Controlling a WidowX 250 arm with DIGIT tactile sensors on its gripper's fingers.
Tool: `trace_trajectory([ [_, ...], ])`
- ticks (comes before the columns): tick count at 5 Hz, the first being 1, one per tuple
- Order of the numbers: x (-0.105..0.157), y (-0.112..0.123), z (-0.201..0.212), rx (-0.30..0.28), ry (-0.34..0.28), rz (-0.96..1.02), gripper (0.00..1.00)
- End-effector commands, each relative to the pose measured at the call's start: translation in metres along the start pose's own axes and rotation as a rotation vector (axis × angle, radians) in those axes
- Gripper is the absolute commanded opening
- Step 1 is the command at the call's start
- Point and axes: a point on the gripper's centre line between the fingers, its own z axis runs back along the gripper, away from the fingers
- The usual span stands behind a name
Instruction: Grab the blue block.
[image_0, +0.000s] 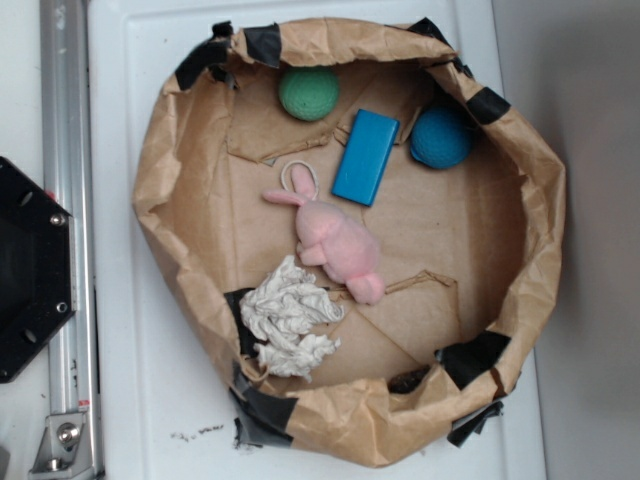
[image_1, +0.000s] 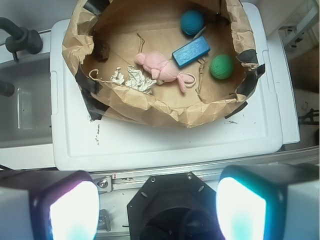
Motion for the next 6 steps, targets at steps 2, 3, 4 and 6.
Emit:
trace_trajectory([
  [2, 0.044, 0.017, -0.055, 0.052, 0.037, 0.215, 1.00],
  [3, 0.086, 0.035, -0.108, 0.147, 0.033, 0.332, 1.00],
  [4, 0.126, 0.049, -0.143, 0.182, -0.031, 0.485, 1.00],
  [6, 0.137, 0.074, -0.179, 0.149, -0.094, 0.692, 1.00],
])
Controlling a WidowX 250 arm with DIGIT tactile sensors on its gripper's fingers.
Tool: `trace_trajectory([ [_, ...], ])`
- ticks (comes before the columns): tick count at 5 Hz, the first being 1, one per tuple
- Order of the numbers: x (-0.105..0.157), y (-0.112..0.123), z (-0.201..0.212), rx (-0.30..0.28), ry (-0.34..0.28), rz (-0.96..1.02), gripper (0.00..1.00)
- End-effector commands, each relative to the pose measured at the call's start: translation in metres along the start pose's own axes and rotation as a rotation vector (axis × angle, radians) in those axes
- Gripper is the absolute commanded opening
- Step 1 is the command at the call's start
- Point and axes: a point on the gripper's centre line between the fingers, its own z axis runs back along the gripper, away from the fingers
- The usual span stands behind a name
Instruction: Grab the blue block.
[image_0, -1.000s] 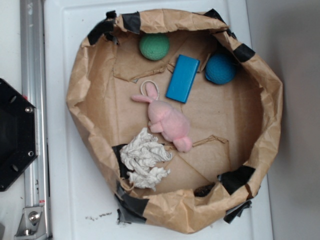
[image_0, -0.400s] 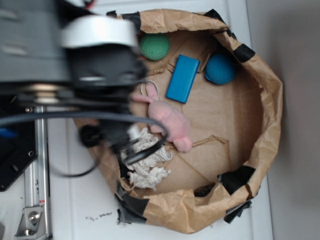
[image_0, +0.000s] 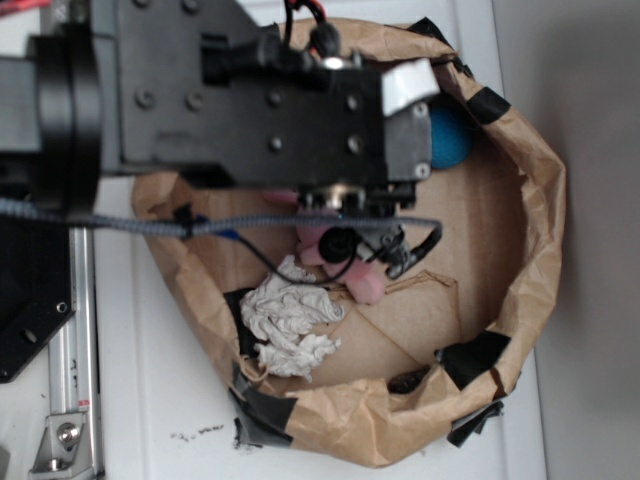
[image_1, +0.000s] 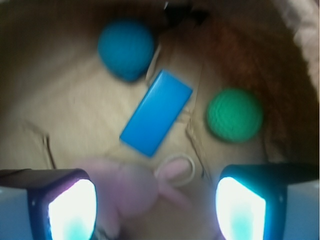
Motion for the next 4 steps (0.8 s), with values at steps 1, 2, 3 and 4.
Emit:
trace_trajectory([
  [1, 0.018, 0.026, -0.032, -0.066, -0.017, 0.178, 1.00],
  [2, 0.020, 0.017, -0.047, -0.071, -0.012, 0.143, 1.00],
  [3, 0.024, 0.015, -0.063, -0.044, 0.008, 0.148, 1.00],
  [4, 0.025, 0.017, -0.074, -0.026, 0.051, 0.171, 1.00],
])
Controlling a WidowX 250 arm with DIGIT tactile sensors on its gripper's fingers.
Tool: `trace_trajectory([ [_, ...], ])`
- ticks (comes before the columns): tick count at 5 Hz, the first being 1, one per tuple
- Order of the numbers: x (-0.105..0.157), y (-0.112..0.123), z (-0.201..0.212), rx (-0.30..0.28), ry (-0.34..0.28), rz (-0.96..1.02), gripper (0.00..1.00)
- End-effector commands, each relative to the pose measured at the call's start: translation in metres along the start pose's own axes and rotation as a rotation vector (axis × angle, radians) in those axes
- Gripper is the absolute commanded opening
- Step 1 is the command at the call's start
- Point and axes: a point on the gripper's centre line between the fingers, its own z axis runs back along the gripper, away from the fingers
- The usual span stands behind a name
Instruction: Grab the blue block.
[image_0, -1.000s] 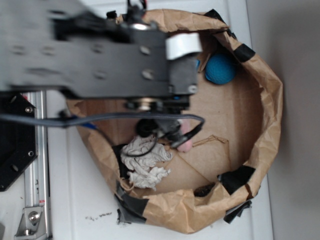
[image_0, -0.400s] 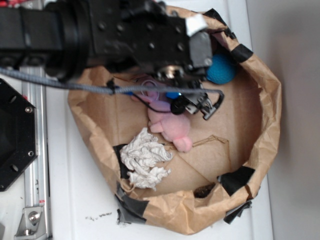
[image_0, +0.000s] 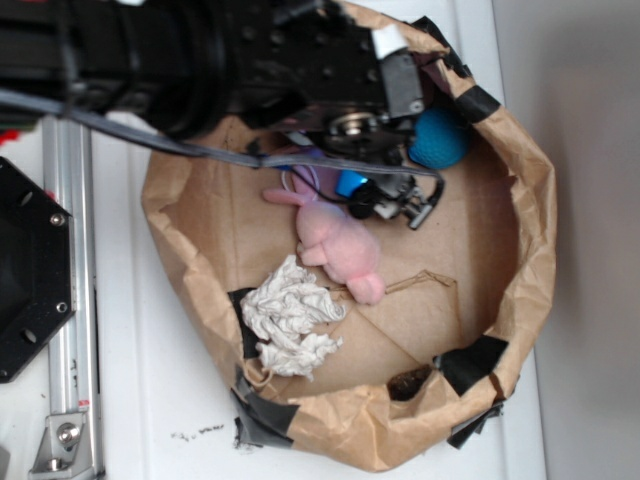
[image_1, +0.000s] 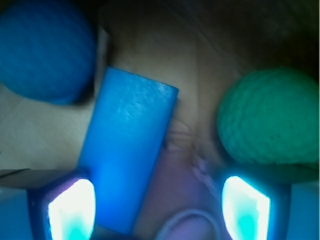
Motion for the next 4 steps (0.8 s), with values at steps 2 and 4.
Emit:
trace_trajectory([
  [2, 0.006, 0.001, -0.013, -0.014, 0.059, 0.050, 1.00],
  [4, -0.005, -0.020, -0.027, -0.004, 0.095, 0.026, 1.00],
])
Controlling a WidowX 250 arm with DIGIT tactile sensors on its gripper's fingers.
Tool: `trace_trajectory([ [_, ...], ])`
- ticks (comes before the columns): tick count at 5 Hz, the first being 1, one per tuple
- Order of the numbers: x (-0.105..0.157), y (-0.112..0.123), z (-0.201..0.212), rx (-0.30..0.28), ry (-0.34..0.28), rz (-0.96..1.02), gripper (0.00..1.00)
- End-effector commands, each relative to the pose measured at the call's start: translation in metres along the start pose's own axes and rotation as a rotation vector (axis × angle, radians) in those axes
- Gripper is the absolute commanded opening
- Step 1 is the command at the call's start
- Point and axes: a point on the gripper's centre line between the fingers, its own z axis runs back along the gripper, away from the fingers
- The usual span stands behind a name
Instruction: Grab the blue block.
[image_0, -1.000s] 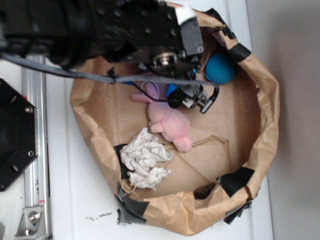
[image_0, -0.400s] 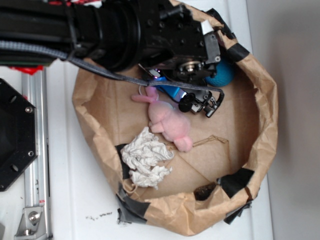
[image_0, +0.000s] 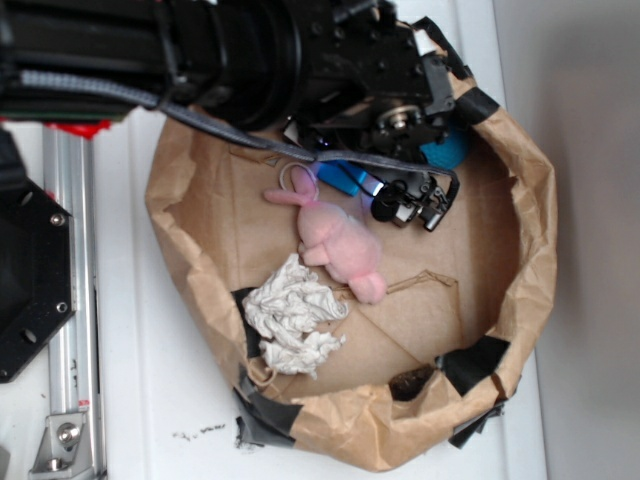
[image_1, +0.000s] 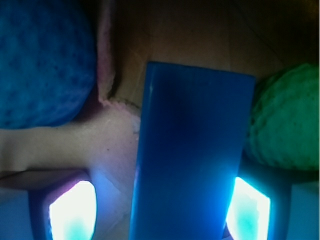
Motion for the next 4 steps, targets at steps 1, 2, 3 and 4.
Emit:
trace_trajectory([
  [1, -0.016, -0.025, -0.025, 0.012, 0.016, -0.090, 1.00],
  [2, -0.025, -0.033, -0.019, -0.007, -0.016, -0.133, 1.00],
  [3, -0.030, -0.030, -0.016, -0.014, -0.022, -0.132, 1.00],
  [4, -0.034, -0.027, -0.019, -0.002, -0.009, -0.111, 0.00],
])
